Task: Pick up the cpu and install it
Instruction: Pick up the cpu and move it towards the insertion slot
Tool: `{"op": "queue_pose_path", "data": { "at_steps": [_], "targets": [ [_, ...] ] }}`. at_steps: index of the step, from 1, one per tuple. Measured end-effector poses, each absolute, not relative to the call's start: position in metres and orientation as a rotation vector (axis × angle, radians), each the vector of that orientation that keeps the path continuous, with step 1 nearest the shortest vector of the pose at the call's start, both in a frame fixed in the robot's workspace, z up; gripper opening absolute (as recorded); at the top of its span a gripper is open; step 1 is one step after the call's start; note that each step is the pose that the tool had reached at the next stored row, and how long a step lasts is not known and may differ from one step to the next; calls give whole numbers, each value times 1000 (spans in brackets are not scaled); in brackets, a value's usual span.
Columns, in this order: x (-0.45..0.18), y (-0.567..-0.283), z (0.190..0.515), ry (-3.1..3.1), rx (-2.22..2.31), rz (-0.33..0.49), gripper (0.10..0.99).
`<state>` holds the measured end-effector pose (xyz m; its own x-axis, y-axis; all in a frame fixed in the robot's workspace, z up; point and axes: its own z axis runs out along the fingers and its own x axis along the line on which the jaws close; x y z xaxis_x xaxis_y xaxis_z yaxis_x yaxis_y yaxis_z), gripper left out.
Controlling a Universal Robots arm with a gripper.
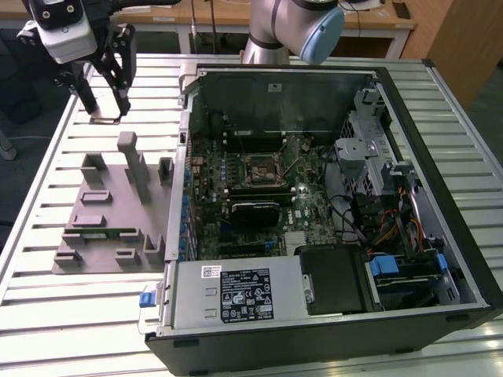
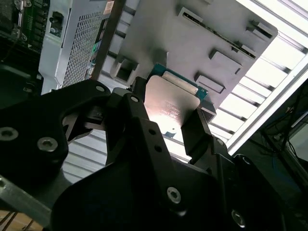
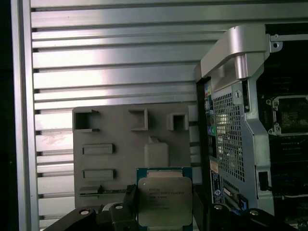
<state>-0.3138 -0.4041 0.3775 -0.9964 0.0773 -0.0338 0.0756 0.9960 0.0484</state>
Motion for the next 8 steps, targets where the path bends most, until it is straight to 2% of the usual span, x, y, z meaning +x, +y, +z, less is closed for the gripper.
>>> {"op": "queue_pose_path", "data": {
  "at_steps": [8],
  "targets": [
    [-295, -404, 377, 3103, 119, 73, 541]
  ]
}}
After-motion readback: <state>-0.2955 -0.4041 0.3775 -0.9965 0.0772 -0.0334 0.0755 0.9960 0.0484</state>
